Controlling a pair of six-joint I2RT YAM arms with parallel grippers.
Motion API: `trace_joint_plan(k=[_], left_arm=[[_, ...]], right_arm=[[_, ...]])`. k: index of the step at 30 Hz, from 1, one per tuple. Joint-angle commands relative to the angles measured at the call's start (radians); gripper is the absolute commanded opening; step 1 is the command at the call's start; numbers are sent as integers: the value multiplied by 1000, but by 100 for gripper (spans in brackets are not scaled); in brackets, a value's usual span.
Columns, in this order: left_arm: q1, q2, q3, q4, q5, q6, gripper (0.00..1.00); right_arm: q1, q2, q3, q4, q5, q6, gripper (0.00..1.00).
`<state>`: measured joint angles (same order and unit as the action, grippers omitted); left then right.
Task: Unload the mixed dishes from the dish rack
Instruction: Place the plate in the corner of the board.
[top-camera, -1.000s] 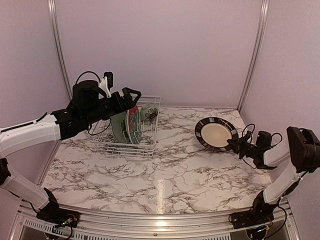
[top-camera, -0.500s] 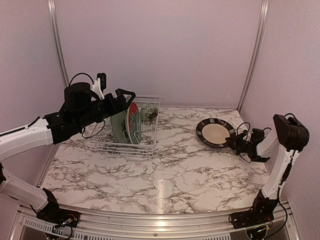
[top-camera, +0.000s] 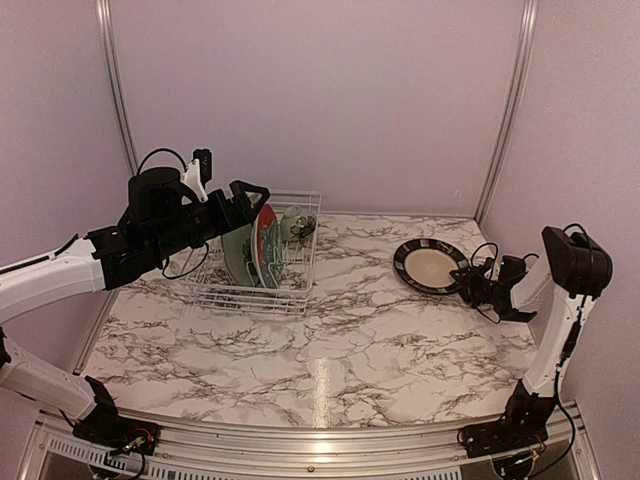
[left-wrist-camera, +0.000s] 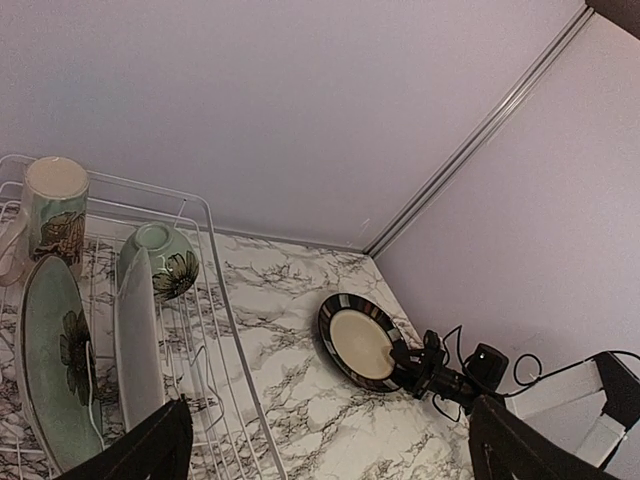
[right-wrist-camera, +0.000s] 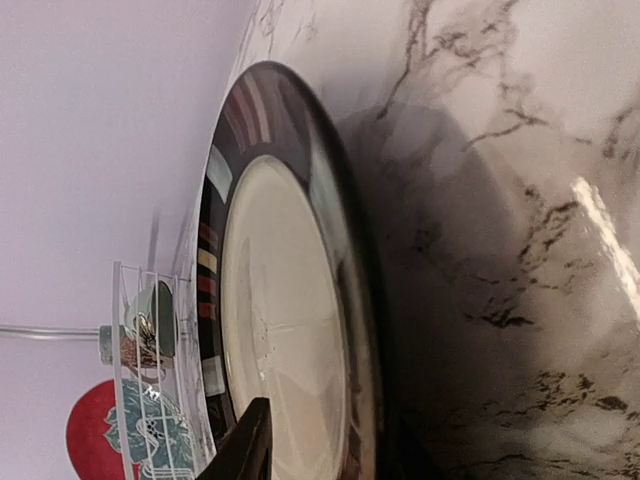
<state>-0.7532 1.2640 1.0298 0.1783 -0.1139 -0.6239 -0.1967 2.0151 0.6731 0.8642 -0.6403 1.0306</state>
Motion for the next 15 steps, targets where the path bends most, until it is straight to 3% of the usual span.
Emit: trace_joint_plan(k=[1, 7, 15], left_arm=[[2, 14, 7, -12, 8, -3, 99], [2, 24, 10, -28, -3, -2, 99], [2, 72, 92, -175, -59, 52, 99]], right_arm=[[-6, -51, 33, -13, 23, -72, 38], [-6, -136, 0, -158, 74, -155, 64], [-6, -318, -84, -429, 149, -350, 82]])
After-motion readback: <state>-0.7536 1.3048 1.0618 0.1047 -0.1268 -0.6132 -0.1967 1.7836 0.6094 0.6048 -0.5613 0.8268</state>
